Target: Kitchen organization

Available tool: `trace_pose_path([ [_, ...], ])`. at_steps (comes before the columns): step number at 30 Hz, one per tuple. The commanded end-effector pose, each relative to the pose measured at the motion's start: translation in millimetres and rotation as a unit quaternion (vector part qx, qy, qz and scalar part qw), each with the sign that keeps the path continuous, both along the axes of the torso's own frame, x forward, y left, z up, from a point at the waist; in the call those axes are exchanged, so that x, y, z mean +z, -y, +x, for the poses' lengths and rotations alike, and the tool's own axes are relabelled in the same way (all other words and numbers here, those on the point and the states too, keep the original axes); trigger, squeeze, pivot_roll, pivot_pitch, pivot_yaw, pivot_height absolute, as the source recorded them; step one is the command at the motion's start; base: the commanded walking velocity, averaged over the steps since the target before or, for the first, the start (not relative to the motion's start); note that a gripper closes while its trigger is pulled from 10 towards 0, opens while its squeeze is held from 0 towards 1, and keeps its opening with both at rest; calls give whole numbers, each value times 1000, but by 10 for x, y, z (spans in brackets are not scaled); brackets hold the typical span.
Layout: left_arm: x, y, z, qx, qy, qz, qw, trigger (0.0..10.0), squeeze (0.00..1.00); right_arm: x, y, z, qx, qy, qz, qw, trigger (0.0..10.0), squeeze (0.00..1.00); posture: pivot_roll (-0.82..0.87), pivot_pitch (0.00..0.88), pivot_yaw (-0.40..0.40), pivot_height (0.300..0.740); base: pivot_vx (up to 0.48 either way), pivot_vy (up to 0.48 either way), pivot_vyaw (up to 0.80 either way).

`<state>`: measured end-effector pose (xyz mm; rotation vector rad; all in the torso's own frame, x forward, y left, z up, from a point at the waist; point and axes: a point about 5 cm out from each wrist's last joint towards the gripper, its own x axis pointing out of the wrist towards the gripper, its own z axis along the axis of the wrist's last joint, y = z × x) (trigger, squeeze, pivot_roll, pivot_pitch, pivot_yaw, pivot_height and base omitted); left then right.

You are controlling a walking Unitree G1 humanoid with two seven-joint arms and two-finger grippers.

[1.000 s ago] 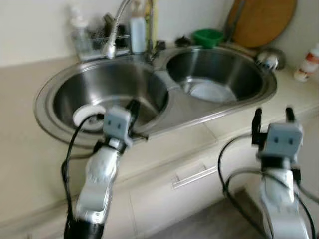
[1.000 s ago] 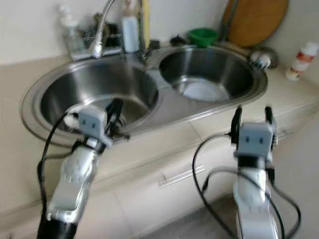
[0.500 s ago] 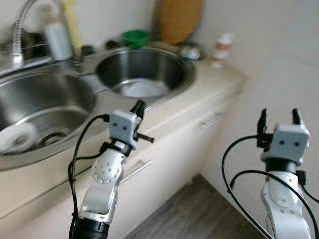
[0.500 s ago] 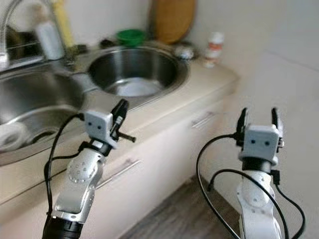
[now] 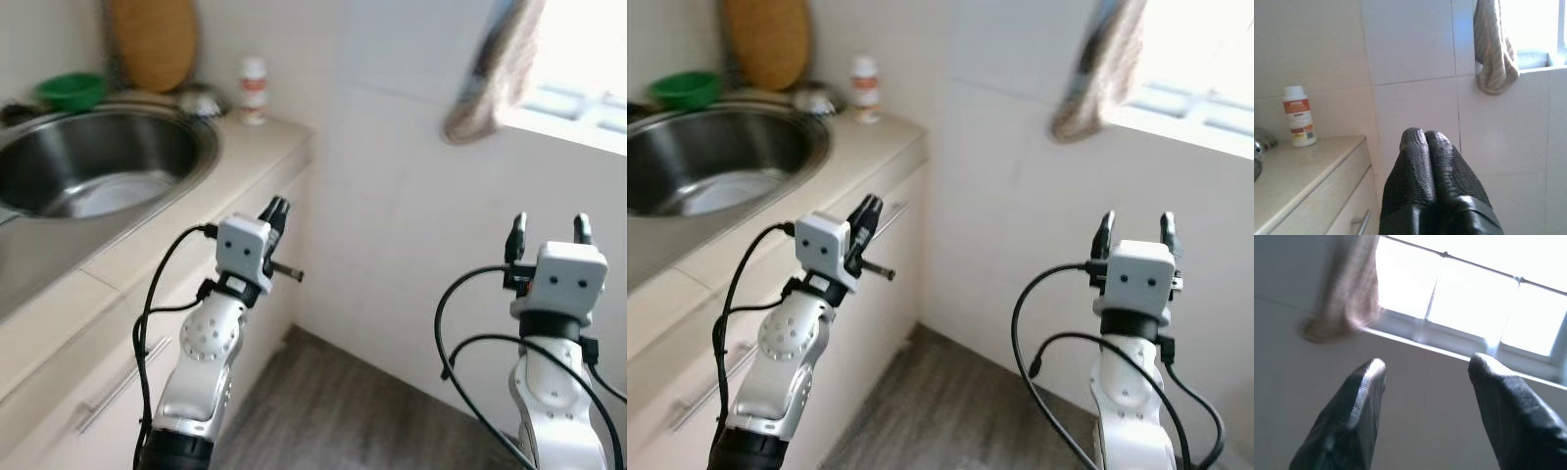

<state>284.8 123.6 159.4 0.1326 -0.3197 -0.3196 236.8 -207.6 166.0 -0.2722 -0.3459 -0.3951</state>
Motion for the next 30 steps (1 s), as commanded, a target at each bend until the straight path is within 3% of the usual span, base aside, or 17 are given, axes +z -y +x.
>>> trace_pose_path([
  [1, 25, 53, 2, -10, 4, 1, 1000, 10000, 0, 12, 48, 24, -11, -1, 4, 1000, 10000, 0, 121, 0, -56, 740, 0, -480, -800],
  [6, 19, 50, 0, -10, 3, 1, 1000, 10000, 0, -5, 62, 41, -17, -7, 4, 1000, 10000, 0, 121, 0, -53, 740, 0, -480, -800],
  [11, 13, 50, -2, -10, 2, 0, 1000, 10000, 0, -48, 58, 95, -19, -31, -6, 999, 10000, 0, 120, 0, -52, 740, 0, -480, 0],
  [23, 3, 55, -8, -10, 0, -1, 1000, 10000, 0, -148, 72, 131, -25, -57, 30, 998, 10000, 0, 119, 0, -52, 740, 0, -480, 0],
  [30, -2, 53, 1, -7, -3, -5, 1000, 10000, 0, -217, 158, 144, -39, -76, 71, 994, 10000, 0, 118, 0, -52, 740, 0, -36, 0],
])
